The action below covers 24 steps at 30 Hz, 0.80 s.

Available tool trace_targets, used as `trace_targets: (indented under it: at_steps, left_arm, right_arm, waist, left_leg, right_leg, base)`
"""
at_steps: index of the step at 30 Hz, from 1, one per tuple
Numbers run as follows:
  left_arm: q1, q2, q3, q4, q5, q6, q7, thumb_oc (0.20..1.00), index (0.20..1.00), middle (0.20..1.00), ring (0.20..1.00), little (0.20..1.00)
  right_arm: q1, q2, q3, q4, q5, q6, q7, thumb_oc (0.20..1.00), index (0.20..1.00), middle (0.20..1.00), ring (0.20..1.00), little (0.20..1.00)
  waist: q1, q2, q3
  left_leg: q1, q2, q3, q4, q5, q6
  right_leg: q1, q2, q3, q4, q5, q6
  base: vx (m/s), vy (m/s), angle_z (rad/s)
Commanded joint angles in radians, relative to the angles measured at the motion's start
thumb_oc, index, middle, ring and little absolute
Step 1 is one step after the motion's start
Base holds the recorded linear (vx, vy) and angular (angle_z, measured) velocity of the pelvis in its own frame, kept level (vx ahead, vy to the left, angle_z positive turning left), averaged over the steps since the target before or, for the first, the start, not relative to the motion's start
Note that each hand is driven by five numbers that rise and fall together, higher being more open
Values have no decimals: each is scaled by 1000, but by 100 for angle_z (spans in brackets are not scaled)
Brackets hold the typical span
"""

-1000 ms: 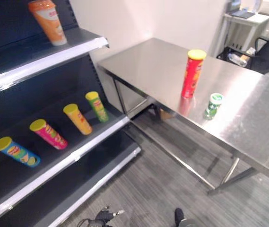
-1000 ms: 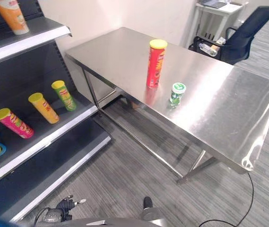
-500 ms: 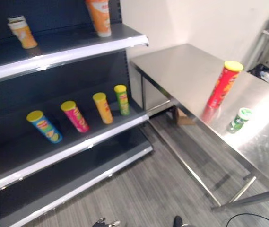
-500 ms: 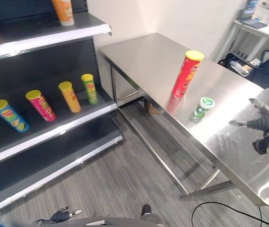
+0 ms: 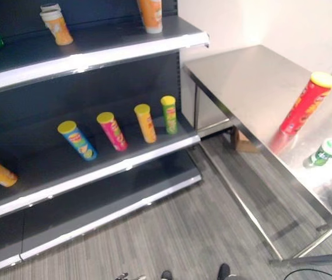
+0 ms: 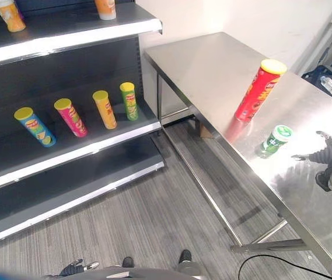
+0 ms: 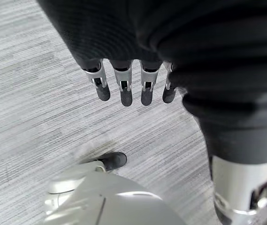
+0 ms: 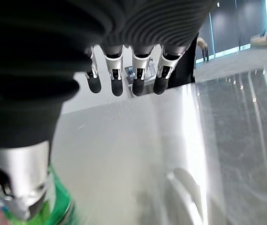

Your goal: Put the goods on the table back onto the shelves and tidy them up.

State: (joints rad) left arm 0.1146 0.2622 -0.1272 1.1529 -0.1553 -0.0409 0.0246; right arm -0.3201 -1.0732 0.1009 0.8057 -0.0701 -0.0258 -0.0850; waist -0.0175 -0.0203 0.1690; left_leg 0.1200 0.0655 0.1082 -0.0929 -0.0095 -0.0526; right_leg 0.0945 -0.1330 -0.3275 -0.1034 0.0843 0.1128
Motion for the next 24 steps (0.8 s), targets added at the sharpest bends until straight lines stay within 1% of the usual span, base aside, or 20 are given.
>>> trace_targets:
  at_steps: [1,4,9,16,24]
  left_arm:
    - [-48,34,-25,24,-42,-5,14,1000,1000,1000,1000,1000]
    - [-47,32,-29,26,-48,-6,16,1000,1000,1000,1000,1000]
    - [-36,30,-42,11,-61,-3,14,1000,1000,1000,1000,1000]
    - [-33,27,-45,6,-65,-3,19,1000,1000,1000,1000,1000]
    - [-21,22,-43,-5,-62,-3,25,1000,1000,1000,1000,1000]
  right_arm:
    - [-94,-8,22,31,25,-4,-61,1000,1000,1000,1000,1000]
    - [-90,21,2,44,79,-12,-70,1000,1000,1000,1000,1000]
    - [-130,66,27,81,132,-17,-66,1000,1000,1000,1000,1000]
    - [-167,80,54,99,119,-16,-81,1000,1000,1000,1000,1000]
    - [-139,83,-2,49,122,-26,-133,1000,1000,1000,1000,1000]
  waist:
    - [23,-20,-19]
    - [28,-14,-18]
    - [40,-3,-17]
    - [49,5,-16]
    - [49,16,-18]
  left_leg:
    - [-31,97,37,10,22,-100]
    - [-36,99,31,9,25,-102]
    - [-38,102,24,8,30,-106]
    - [-38,100,15,12,31,-107]
    - [-36,98,7,10,30,-108]
  right_leg:
    - [37,-15,10,47,-146,49]
    - [36,-11,7,45,-148,46]
    - [43,-4,-3,37,-153,42]
    - [51,-2,-12,37,-159,39]
    - [58,-4,-23,40,-164,38]
  base:
    - [21,-38,11]
    - [14,-36,8]
    - [13,-30,4]
    - [13,-12,3]
    - [13,-5,7]
